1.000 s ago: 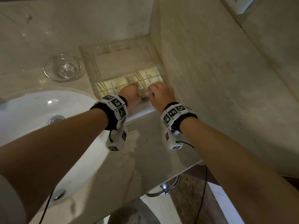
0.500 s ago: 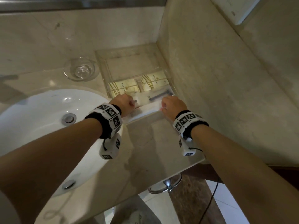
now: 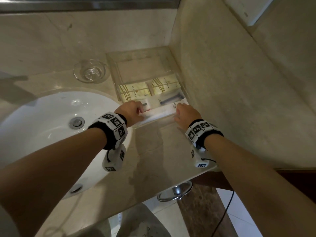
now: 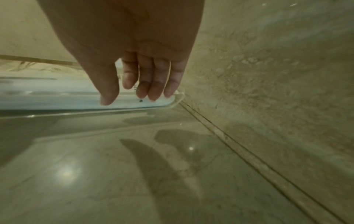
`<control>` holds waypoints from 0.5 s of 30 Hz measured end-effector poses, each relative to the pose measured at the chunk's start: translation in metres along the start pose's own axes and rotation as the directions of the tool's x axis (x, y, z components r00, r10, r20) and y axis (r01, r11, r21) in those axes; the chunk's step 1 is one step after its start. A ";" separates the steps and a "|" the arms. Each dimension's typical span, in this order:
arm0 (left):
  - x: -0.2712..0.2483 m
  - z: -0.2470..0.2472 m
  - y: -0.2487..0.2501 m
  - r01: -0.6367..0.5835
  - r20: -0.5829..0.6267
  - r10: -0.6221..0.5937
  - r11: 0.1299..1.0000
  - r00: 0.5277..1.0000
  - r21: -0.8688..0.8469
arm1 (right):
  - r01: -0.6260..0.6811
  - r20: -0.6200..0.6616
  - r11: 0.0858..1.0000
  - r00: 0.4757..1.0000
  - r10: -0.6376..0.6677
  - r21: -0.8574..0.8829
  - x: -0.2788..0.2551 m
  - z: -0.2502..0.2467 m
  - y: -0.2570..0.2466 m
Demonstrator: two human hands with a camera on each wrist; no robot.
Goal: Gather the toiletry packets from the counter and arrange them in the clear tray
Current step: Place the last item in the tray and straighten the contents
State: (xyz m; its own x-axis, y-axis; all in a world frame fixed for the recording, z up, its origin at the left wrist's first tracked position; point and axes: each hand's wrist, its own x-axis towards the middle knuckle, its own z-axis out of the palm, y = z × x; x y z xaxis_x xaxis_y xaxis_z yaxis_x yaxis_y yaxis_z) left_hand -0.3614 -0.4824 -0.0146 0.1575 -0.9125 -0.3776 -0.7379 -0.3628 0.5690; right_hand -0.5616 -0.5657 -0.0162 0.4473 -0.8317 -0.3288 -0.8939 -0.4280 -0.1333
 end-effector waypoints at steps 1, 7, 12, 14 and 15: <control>-0.003 0.003 0.001 -0.037 0.039 0.035 0.998 0.999 0.049 | -0.010 0.042 1.000 0.999 0.010 -0.009 0.000 0.004 0.000; -0.009 0.021 -0.003 -0.096 0.076 0.074 0.928 0.994 0.360 | -0.099 0.111 0.963 0.991 0.073 0.253 0.002 0.022 -0.004; -0.003 0.016 -0.004 -0.097 0.042 0.088 0.921 0.995 0.378 | -0.073 0.044 0.924 0.997 0.061 0.377 0.002 0.027 -0.002; -0.002 0.012 -0.005 -0.064 -0.018 0.075 0.934 0.997 0.353 | -0.056 0.025 0.919 0.998 0.051 0.391 0.003 0.026 -0.005; -0.001 0.010 -0.005 -0.048 -0.048 0.068 0.940 0.997 0.338 | -0.054 0.019 0.915 0.999 0.051 0.400 0.004 0.025 -0.008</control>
State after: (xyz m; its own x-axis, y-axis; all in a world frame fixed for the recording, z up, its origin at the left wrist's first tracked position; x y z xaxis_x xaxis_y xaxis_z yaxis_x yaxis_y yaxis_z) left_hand -0.3644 -0.4778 -0.0245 0.1382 -0.9429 -0.3029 -0.9229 -0.2336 0.3061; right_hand -0.5534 -0.5575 -0.0395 0.4009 -0.8455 -0.3527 -0.8539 -0.2055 -0.4781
